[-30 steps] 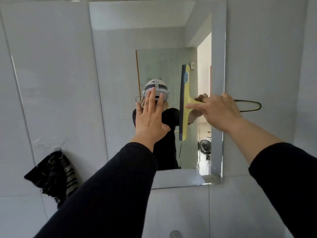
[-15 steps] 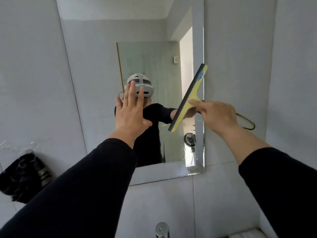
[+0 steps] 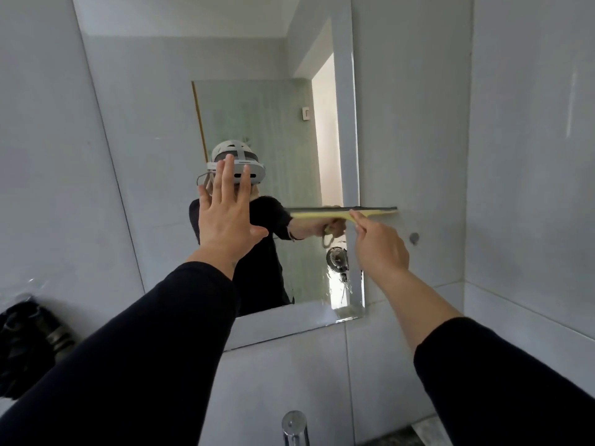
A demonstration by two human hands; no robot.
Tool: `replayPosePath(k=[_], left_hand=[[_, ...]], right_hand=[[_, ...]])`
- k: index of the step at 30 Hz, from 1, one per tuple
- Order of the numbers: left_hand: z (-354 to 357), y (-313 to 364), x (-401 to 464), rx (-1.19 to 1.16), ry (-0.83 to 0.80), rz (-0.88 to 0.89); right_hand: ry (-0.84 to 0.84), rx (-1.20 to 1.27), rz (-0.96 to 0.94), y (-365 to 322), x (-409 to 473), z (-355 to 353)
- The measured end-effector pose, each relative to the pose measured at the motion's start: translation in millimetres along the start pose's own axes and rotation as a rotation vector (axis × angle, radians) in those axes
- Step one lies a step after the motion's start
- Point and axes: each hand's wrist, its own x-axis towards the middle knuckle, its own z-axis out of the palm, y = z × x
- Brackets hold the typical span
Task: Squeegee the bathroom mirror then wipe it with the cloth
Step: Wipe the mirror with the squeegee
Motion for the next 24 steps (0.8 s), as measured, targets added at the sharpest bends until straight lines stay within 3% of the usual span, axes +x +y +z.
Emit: replayPosePath(k=[5,10,18,24], left_hand=[[-3.8,-0.7,-0.1,0.001,0.026,-0.009],[-7.0,-23.8,-3.9,0.03,0.069,0.015],[-8.0,-52.1,-2.1,0.057,0.057,0.027],[-8.5,-53.4,-1.0,0.024,0.06,0.041]], right_hand=[[0.079,0.157,0.222,-17.6,8.8,-19.8],[0.011,0.419,0.485,-26.4,4.2,-4.4],[0.088,0.478,0.529,-46.2,-11.4,29.9],[0.036,0.524,0.511,-78.6,-40.0,55.4]])
